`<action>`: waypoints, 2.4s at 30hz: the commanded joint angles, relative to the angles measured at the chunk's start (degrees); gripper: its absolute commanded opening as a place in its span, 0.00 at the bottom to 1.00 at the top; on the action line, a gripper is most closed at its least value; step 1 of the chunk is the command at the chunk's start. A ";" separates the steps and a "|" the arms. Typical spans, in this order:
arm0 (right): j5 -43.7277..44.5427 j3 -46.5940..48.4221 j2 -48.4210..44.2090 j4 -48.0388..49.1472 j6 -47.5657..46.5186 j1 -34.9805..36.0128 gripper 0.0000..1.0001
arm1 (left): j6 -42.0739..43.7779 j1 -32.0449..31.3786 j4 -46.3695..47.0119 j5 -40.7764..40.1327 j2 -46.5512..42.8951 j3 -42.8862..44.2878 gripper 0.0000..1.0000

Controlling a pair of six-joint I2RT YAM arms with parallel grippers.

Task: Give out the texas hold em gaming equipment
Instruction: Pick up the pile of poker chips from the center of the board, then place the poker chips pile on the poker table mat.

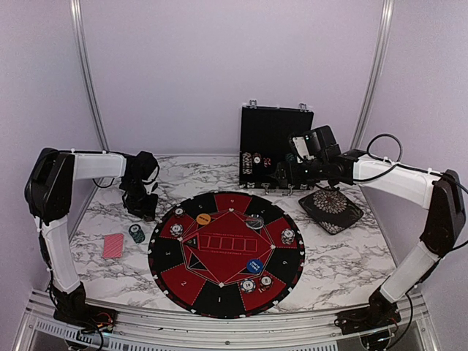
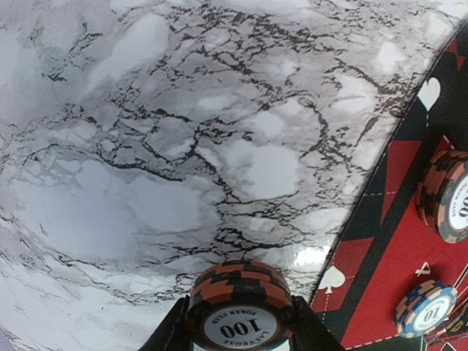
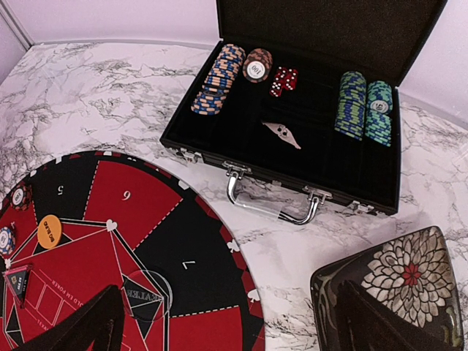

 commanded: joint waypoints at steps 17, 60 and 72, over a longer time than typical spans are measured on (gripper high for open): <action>-0.73 0.63 -1.15 1.29 -0.13 -0.42 0.98 | -1.76 -11.67 -10.81 -2.12 -0.07 17.64 0.36; 1.23 -1.92 -3.84 0.21 1.74 -1.76 0.98 | -5.17 -35.14 -15.18 1.81 28.67 46.19 0.53; -2.01 -0.95 -3.64 -2.62 1.24 -1.70 0.97 | -4.39 -33.13 -11.85 2.17 20.77 42.49 0.79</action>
